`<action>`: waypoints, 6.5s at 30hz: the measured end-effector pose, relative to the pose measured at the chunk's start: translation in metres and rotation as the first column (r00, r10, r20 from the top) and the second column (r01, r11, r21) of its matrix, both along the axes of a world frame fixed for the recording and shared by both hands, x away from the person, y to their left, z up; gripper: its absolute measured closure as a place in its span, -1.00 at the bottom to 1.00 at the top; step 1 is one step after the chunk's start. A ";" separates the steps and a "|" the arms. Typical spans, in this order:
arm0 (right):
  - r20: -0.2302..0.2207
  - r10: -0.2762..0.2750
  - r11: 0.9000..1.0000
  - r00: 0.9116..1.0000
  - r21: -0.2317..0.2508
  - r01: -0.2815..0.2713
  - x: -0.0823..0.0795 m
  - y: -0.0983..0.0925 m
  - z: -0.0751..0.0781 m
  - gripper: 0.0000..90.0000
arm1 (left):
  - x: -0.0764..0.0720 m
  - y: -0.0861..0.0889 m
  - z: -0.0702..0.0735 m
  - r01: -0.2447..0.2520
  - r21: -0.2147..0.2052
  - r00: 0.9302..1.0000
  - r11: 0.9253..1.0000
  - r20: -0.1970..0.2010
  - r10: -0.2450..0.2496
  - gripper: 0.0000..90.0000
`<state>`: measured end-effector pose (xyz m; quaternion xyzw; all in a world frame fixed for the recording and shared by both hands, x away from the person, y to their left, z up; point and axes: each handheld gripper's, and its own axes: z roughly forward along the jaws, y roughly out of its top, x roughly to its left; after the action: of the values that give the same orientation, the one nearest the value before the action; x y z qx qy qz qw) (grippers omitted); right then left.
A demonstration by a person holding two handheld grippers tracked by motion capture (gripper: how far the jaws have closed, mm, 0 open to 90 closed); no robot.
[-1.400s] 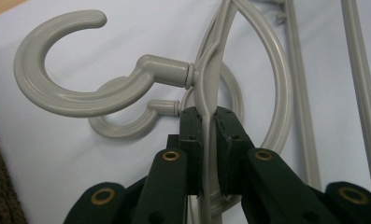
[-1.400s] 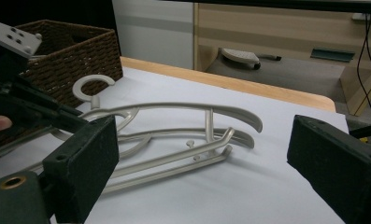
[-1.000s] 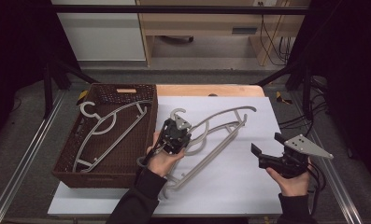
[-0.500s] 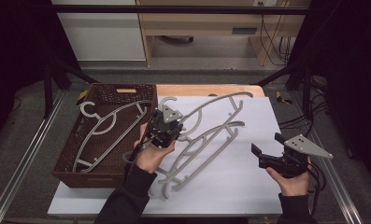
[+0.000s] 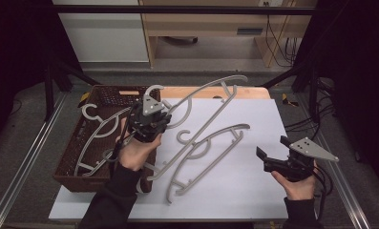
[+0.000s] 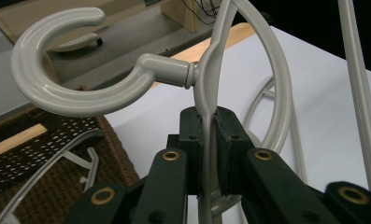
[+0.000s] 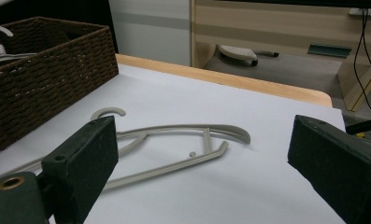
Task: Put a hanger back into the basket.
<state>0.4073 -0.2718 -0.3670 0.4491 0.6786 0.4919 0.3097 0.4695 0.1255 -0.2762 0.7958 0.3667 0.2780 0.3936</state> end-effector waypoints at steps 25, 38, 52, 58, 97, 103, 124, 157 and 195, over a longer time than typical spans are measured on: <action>-0.013 -0.004 1.000 1.000 -0.014 0.004 0.003 0.002 -0.003 -0.86 | 0.013 0.087 0.030 -0.172 -0.022 0.983 0.985 0.063 0.173 0.83; -0.019 -0.005 1.000 1.000 -0.017 0.004 0.004 0.005 -0.004 -0.86 | 0.036 0.137 0.022 -0.280 0.052 0.958 0.959 0.078 0.276 0.83; -0.030 -0.003 1.000 1.000 -0.027 0.002 0.007 0.008 -0.007 -0.86 | 0.064 0.169 -0.015 -0.324 0.106 0.946 0.940 0.045 0.321 0.83; -0.032 -0.003 1.000 0.999 -0.025 0.002 0.007 0.008 -0.008 -0.86 | 0.068 0.178 -0.032 -0.330 0.149 0.943 0.932 0.021 0.331 0.83; -0.033 -0.003 0.999 0.999 -0.039 0.002 0.008 0.010 -0.009 -0.85 | 0.067 0.182 -0.054 -0.295 0.256 0.951 0.920 -0.010 0.308 0.83; -0.033 0.000 0.999 0.999 -0.040 -0.001 0.008 0.011 -0.009 -0.85 | 0.069 0.180 -0.053 -0.302 0.295 0.946 0.906 -0.029 0.324 0.83; -0.033 -0.001 0.999 0.999 -0.042 0.000 0.008 0.011 -0.009 -0.85 | 0.084 0.173 -0.096 -0.289 0.381 0.937 0.878 -0.074 0.340 0.81; -0.023 -0.011 1.000 1.000 -0.020 0.011 0.006 0.006 -0.005 -0.85 | 0.045 0.174 -0.066 -0.238 0.002 0.971 0.971 -0.028 0.238 0.05; -0.041 -0.008 1.000 0.999 -0.011 0.008 0.006 0.005 -0.005 -0.85 | -0.018 -0.020 -0.063 0.091 -0.153 0.994 0.984 0.079 -0.080 -0.41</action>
<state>0.4132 -0.2664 -0.3720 0.4601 0.6855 0.4778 0.3002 0.4511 0.1058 -0.3396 0.7668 0.3385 0.2598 0.4795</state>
